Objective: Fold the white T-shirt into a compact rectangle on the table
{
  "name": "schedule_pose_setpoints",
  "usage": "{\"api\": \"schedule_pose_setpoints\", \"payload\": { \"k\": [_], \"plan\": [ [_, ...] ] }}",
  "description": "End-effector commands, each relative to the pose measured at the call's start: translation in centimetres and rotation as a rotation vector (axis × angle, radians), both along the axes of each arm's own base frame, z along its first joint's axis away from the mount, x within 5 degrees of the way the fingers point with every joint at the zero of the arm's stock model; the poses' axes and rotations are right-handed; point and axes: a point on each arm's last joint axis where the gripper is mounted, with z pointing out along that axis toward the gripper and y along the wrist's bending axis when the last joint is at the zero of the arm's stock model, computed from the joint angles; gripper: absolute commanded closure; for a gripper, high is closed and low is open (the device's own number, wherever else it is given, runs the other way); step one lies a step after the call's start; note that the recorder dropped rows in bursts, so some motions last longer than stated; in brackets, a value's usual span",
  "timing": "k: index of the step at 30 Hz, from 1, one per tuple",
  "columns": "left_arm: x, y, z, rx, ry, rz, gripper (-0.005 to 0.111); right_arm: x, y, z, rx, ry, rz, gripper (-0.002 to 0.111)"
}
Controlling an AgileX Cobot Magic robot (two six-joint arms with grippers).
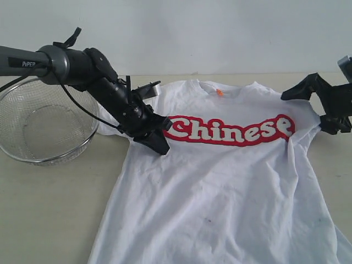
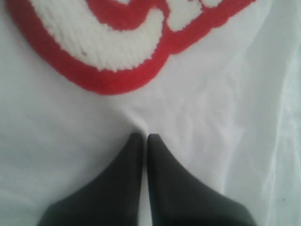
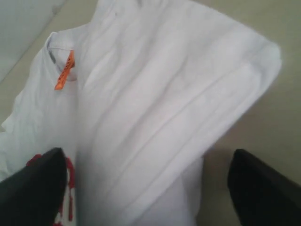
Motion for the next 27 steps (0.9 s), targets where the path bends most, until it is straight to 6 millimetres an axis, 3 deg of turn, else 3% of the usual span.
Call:
{"api": "schedule_pose_setpoints", "payload": {
  "k": [1,3,5,12,17,23,27],
  "plan": [
    [-0.2,-0.3,0.2,-0.008,0.016,-0.022,0.102,0.3,-0.7,0.0,-0.062,0.002,-0.064,0.069],
    [-0.2,-0.3,0.2,-0.008,0.016,-0.022,0.102,0.6,-1.0,0.1,-0.077,-0.005,-0.081,0.094],
    [-0.2,-0.3,0.2,-0.009,0.014,-0.024,0.102,0.9,-1.1,0.6,-0.075,-0.023,-0.089,0.109],
    [-0.3,-0.3,0.2,-0.009,0.015,-0.027,0.102,2.3,-1.4,2.8,-0.096,-0.122,-0.036,0.104],
    [-0.1,-0.3,0.1,-0.007,-0.002,-0.015,0.102,2.8,0.1,4.9,-0.071,-0.245,0.169,0.109],
    [-0.1,-0.3,0.1,-0.013,0.007,-0.012,0.102,2.9,4.8,4.5,-0.229,-0.18,0.516,0.109],
    [-0.1,-0.3,0.1,-0.013,0.007,-0.012,0.102,2.7,9.8,3.4,-0.348,-0.124,0.768,0.109]
  ]
}}
